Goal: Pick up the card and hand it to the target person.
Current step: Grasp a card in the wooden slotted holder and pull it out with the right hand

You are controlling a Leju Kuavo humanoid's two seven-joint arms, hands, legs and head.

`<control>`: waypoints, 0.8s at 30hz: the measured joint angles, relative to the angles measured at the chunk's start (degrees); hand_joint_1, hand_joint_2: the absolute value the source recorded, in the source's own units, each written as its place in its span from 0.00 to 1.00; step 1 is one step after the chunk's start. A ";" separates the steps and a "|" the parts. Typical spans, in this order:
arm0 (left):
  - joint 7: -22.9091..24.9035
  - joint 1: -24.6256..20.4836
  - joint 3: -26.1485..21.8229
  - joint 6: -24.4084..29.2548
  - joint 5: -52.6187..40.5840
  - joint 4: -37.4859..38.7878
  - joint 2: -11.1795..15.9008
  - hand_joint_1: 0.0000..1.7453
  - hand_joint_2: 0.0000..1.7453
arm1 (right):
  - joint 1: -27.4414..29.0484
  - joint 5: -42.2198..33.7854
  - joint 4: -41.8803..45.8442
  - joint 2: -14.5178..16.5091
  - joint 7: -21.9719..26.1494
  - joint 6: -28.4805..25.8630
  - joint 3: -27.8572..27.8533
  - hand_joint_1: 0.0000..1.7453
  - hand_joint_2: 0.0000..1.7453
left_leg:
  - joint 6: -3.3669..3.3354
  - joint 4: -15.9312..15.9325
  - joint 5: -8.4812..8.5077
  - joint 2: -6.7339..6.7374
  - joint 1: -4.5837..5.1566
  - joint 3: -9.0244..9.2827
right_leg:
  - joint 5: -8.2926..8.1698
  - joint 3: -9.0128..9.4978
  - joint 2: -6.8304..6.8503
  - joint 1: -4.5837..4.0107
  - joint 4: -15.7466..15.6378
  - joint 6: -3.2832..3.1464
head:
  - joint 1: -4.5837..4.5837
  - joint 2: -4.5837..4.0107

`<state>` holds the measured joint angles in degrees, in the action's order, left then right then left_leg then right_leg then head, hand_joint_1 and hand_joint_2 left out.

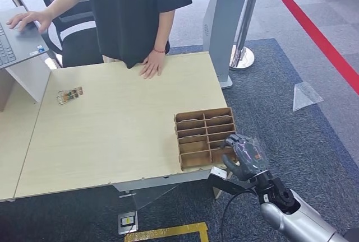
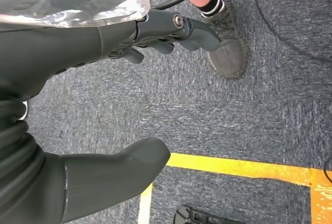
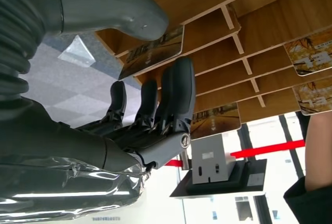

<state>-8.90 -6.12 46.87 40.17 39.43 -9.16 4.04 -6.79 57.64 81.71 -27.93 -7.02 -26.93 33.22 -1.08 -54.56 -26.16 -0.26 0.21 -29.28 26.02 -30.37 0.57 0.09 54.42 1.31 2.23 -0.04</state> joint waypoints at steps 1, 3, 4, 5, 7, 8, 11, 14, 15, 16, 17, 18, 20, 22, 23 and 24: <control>0.00 0.00 -0.03 0.00 0.00 0.00 -0.02 0.00 1.00 | 0.00 0.00 -0.05 0.01 -0.01 0.00 0.00 0.54 1.00 | 0.00 0.00 0.00 0.00 0.00 0.00 | 0.00 0.00 0.00 0.00 0.00 0.00 | 0.00 0.00; 0.05 0.00 -0.14 0.00 -0.09 0.00 -0.05 0.00 1.00 | -0.01 0.00 -0.14 0.05 -0.05 0.05 -0.01 0.53 1.00 | 0.00 0.00 0.00 0.00 0.00 0.00 | 0.00 0.00 0.00 0.00 0.00 0.00 | 0.00 0.00; 0.09 0.01 -0.20 0.00 -0.20 0.00 -0.07 0.00 1.00 | -0.01 0.02 -0.15 0.07 -0.12 0.15 -0.03 0.52 1.00 | 0.00 0.00 0.00 0.00 0.00 0.00 | 0.00 0.00 0.00 0.00 0.00 0.00 | 0.00 0.00; 0.13 0.01 -0.23 0.00 -0.34 0.00 -0.09 0.00 1.00 | 0.00 0.05 -0.16 0.08 -0.25 0.34 -0.05 0.51 1.00 | 0.00 0.00 0.00 0.00 0.00 0.01 | 0.00 0.00 0.00 0.00 0.00 0.00 | 0.00 0.00; 0.15 0.01 -0.27 0.00 -0.55 0.00 -0.11 0.00 1.00 | 0.02 0.17 -0.16 0.08 -0.56 0.85 -0.11 0.51 1.00 | 0.00 0.00 0.00 0.00 0.00 0.01 | 0.00 0.00 0.00 0.00 0.00 0.00 | 0.00 0.00; 0.15 0.01 -0.29 0.00 -0.59 0.00 -0.12 0.00 1.00 | 0.02 0.24 -0.16 0.08 -0.69 1.07 -0.14 0.51 1.00 | 0.00 0.00 0.00 0.00 0.00 0.01 | 0.00 0.00 0.00 0.00 0.00 0.00 | -0.01 0.00; 0.32 0.02 -0.43 0.00 -0.61 0.00 -0.15 0.00 1.00 | 0.02 0.33 -0.16 0.08 -0.84 1.39 -0.21 0.53 1.00 | 0.00 0.00 0.00 0.00 0.00 0.01 | 0.00 0.00 0.00 0.00 0.00 0.00 | -0.01 0.01; 0.73 0.04 -0.72 0.01 -0.64 0.00 -0.17 0.00 1.00 | -0.01 0.33 -0.16 0.09 -0.80 1.73 -0.42 0.52 1.00 | 0.00 0.00 0.00 0.00 0.00 0.01 | 0.00 0.00 0.00 0.00 0.00 0.00 | 0.00 0.00; 0.88 0.04 -0.81 0.01 -0.71 0.00 -0.17 0.00 1.00 | -0.04 0.36 -0.16 0.10 -0.74 1.86 -0.48 0.51 1.00 | 0.00 0.00 0.00 0.00 0.00 0.01 | 0.00 0.00 0.00 0.00 0.00 0.00 | 0.00 0.00; 1.01 0.03 -0.88 0.01 -0.77 0.00 -0.18 0.00 1.00 | -0.09 0.39 -0.16 0.10 -0.68 1.98 -0.51 0.51 1.00 | 0.00 0.00 0.00 0.00 0.00 0.00 | 0.00 0.01 0.00 0.00 0.00 0.00 | 0.00 0.00; 1.08 0.03 -0.92 0.01 -0.86 0.00 -0.19 0.00 1.00 | -0.17 0.43 -0.16 0.10 -0.60 2.12 -0.52 0.50 1.00 | 0.00 0.00 0.00 0.00 0.00 0.00 | 0.00 0.01 0.00 0.00 0.00 0.00 | 0.00 0.00; 1.09 0.03 -0.96 0.01 -0.95 0.00 -0.19 0.00 1.00 | -0.27 0.47 -0.16 0.10 -0.55 2.27 -0.53 0.50 1.00 | 0.00 0.00 0.00 0.00 0.00 0.00 | 0.00 0.01 0.00 0.00 0.00 0.00 | 0.00 0.00; 1.09 0.03 -1.08 0.00 -1.17 0.00 -0.22 0.00 1.00 | -0.52 0.52 -0.16 0.13 -0.39 2.55 -0.58 0.49 1.00 | 0.00 0.00 0.00 0.00 0.00 0.01 | 0.00 0.01 0.00 0.00 0.00 0.00 | 0.00 0.00; 1.09 0.03 -1.23 0.00 -1.41 0.00 -0.27 0.00 1.00 | -0.78 0.52 -0.16 0.20 -0.19 2.72 -0.73 0.48 1.00 | 0.00 0.00 0.00 0.00 0.00 0.01 | 0.00 0.01 0.00 0.00 0.00 0.00 | 0.00 0.00; 1.09 0.03 -1.30 0.00 -1.49 0.00 -0.31 0.00 1.00 | -0.91 0.52 -0.16 0.26 -0.10 2.75 -0.84 0.47 1.00 | 0.00 0.00 0.00 0.00 0.00 0.01 | 0.00 0.01 0.00 0.00 0.00 0.00 | 0.00 0.00; 1.10 0.03 -1.34 0.00 -1.55 0.00 -0.35 0.00 1.00 | -1.02 0.52 -0.16 0.33 -0.04 2.78 -0.96 0.47 1.00 | 0.00 0.00 0.00 0.00 0.00 0.01 | 0.00 0.01 0.00 0.00 0.00 0.00 | 0.00 0.00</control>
<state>-7.80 -6.09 45.53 40.17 37.88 -9.16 3.69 -7.82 58.16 81.55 -27.59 -7.05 -24.15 32.26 -1.08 -54.57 -26.16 -0.26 0.21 -29.27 26.01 -30.36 0.57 0.09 54.43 1.31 2.23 -0.04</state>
